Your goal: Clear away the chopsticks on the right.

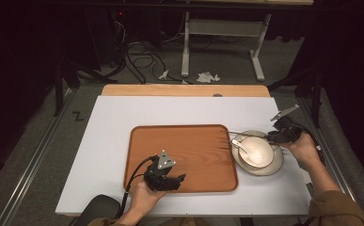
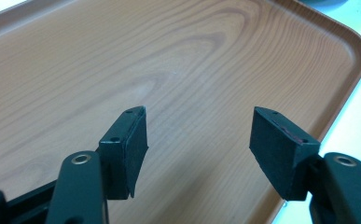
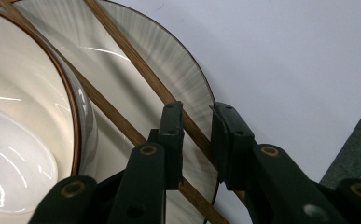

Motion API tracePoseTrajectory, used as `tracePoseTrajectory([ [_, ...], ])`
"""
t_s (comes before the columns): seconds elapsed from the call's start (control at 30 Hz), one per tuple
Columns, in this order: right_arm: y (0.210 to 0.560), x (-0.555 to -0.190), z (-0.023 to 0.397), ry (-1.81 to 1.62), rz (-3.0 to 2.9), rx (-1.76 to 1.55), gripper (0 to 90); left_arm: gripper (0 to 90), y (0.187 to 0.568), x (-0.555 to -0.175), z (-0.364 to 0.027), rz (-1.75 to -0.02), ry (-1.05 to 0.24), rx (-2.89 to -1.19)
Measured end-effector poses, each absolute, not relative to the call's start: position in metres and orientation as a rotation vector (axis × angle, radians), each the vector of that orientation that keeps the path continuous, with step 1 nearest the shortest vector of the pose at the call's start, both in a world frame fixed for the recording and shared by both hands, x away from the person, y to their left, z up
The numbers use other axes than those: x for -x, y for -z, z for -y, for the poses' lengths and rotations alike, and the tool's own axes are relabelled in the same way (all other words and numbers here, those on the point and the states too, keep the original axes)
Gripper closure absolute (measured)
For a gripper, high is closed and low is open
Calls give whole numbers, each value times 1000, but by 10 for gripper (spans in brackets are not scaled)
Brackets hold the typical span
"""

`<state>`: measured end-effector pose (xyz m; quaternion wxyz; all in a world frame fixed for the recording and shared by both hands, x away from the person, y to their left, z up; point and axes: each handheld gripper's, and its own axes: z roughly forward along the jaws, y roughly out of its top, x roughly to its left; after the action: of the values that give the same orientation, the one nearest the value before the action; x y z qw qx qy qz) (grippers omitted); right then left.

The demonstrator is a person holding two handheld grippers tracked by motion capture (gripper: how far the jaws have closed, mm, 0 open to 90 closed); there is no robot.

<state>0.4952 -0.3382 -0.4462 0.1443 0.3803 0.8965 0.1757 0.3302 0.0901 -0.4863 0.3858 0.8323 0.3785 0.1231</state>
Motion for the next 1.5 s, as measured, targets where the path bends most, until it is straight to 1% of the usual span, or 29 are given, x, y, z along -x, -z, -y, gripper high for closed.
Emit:
tracePoseTrajectory([
  [0.07,446,-495,338,-493,-2600,-1074,724,368,486,-330,-90,-961,-314,-2121],
  [0.17,448,-494,337,-492,-2593,-1054,726,368,486,-330,-90,-962,-314,-2121],
  [0.4,449,-495,332,-422,-2561,-988,800,368,486,-330,-91,-962,-317,-2115],
  [0.57,450,-494,330,-387,-2538,-941,830,368,487,-330,-91,-963,-318,-2116],
  [0.9,450,-490,330,-383,-2521,-909,840,368,487,-330,-90,-965,-320,-2117],
  [1.13,434,-481,332,-466,-2467,-921,844,368,486,-329,-91,-962,-320,-2112],
  [1.33,408,-461,337,-624,-2423,-955,844,368,483,-328,-92,-953,-324,-2100],
  [1.5,393,-439,330,-685,-2384,-924,844,368,482,-327,-92,-951,-320,-2097],
])
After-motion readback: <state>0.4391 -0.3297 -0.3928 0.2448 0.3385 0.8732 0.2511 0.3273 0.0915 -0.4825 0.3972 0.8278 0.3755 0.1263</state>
